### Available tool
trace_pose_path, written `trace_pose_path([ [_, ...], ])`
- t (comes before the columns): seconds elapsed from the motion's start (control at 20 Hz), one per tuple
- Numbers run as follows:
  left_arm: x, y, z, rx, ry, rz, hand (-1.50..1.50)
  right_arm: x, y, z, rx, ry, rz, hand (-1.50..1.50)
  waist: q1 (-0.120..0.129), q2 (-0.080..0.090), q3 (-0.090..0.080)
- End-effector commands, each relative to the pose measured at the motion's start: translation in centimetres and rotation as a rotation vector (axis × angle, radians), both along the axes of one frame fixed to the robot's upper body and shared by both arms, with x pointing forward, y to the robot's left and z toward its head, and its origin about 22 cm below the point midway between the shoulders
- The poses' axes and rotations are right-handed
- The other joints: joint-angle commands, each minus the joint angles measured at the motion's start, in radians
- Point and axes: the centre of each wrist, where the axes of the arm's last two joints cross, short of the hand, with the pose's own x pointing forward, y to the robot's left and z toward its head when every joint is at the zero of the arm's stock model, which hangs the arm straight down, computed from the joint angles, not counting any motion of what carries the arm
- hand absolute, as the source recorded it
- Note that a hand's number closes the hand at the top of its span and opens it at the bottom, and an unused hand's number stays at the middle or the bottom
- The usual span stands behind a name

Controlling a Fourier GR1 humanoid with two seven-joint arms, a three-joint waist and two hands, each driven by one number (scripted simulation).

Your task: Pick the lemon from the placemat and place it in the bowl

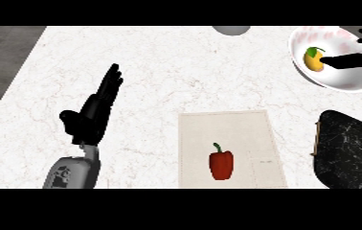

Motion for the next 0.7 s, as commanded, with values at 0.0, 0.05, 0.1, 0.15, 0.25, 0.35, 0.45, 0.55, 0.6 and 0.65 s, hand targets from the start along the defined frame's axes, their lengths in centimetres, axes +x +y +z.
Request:
trace_pose_path([
  [0.0,-0.7,0.1,0.3,0.005,-0.011,-0.009,0.0,-0.4,-1.1,0.8,0.052,-0.167,0.011,-1.5,0.004,-0.002,0.0],
  [0.05,-0.6,-0.7,0.7,0.019,0.003,-0.009,0.0,0.1,-0.1,0.6,0.066,-0.192,0.001,-1.5,0.004,-0.003,0.0],
  [0.1,-0.3,-0.4,-0.8,0.009,0.008,0.009,0.0,0.5,0.5,0.6,0.077,-0.247,-0.002,-1.5,-0.007,-0.003,-0.001],
  [0.15,0.4,0.1,0.9,0.014,0.009,0.01,0.0,-0.2,-0.3,0.1,0.07,-0.279,-0.021,-1.5,-0.009,-0.004,0.0],
  [0.25,0.2,1.3,-0.1,0.013,0.015,0.018,0.0,0.5,-0.9,3.3,0.1,-0.298,-0.025,-1.5,-0.013,-0.007,-0.002],
  [0.35,-0.3,0.0,-0.5,-0.005,0.001,0.017,0.0,0.3,-0.9,2.9,0.16,-0.334,-0.038,-1.5,-0.016,-0.009,-0.002],
  [0.45,0.1,0.1,1.1,0.004,0.01,0.04,0.0,-0.5,-2.3,2.8,0.227,-0.327,-0.05,-1.5,-0.024,-0.013,-0.002],
  [0.55,0.2,0.6,0.7,0.03,0.021,0.045,0.0,-2.4,-5.3,3.2,0.256,-0.329,-0.047,-1.5,-0.027,-0.012,-0.002],
  [0.6,0.2,2.0,0.3,0.024,0.006,0.031,0.0,-2.6,-5.0,1.9,0.275,-0.315,-0.054,-1.5,-0.03,-0.014,-0.003],
  [0.65,-0.1,-0.4,-0.1,0.004,0.02,0.024,0.0,-1.8,-3.8,1.6,0.302,-0.336,-0.044,-1.5,-0.03,-0.014,-0.003],
])
